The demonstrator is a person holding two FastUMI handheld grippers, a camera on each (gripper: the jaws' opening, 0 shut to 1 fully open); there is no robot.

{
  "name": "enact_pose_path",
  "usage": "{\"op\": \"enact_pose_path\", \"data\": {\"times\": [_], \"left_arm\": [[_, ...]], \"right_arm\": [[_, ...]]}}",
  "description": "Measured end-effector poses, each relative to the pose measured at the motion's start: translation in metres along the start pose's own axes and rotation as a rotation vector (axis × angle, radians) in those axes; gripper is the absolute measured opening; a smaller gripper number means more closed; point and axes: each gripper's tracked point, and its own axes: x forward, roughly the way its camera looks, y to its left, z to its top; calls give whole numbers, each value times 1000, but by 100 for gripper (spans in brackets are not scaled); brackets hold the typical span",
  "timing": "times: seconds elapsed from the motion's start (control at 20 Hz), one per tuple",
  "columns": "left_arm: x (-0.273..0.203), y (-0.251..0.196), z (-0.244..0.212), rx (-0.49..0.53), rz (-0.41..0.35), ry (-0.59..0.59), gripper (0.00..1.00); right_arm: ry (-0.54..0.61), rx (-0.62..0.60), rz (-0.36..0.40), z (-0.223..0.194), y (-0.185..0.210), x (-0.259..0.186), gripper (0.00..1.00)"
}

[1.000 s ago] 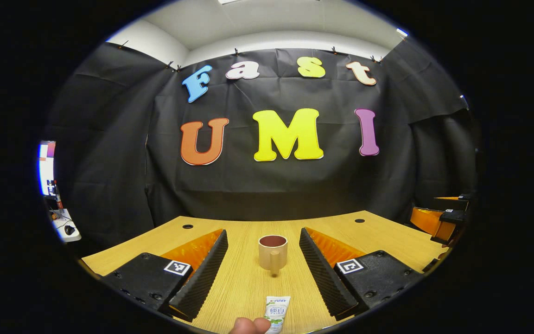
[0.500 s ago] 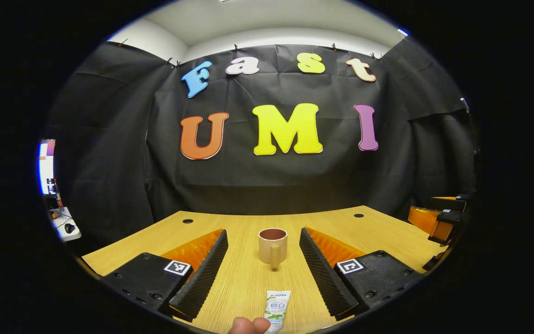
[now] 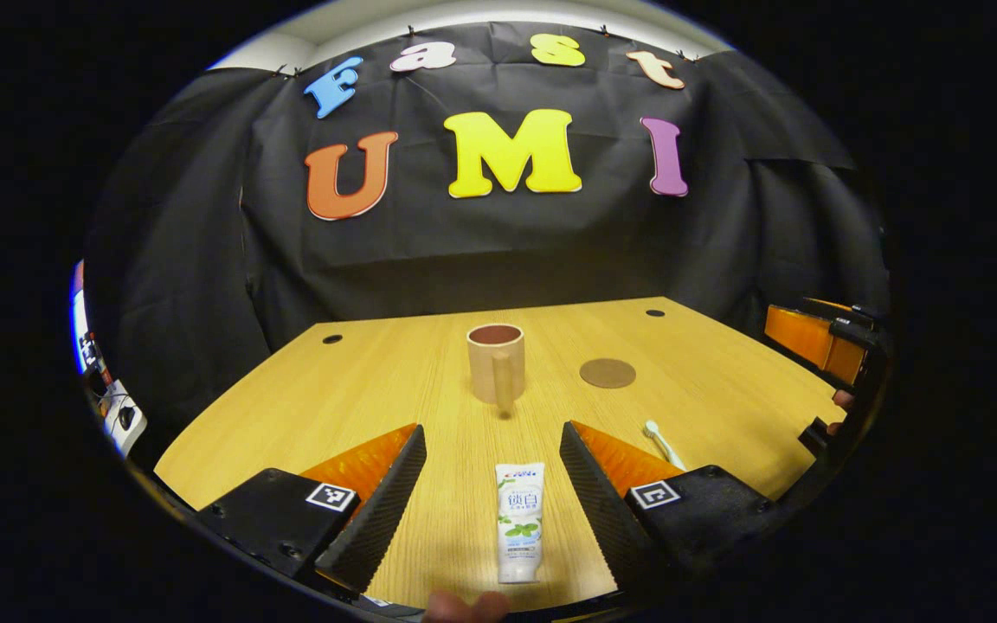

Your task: Put the toothbrush and toothpaste on the desktop into the cup, then pick up the cup and place it on the coaster on the desktop.

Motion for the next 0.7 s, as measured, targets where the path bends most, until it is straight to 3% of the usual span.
{"op": "enact_pose_path", "data": {"times": [0.25,0.7], "left_arm": [[8,-22,-36,-22,-76,119,99],[32,-17,-92,-73,-93,359,98]], "right_arm": [[50,12,9,-18,0,3,95],[90,26,15,-35,0,9,95]]}}
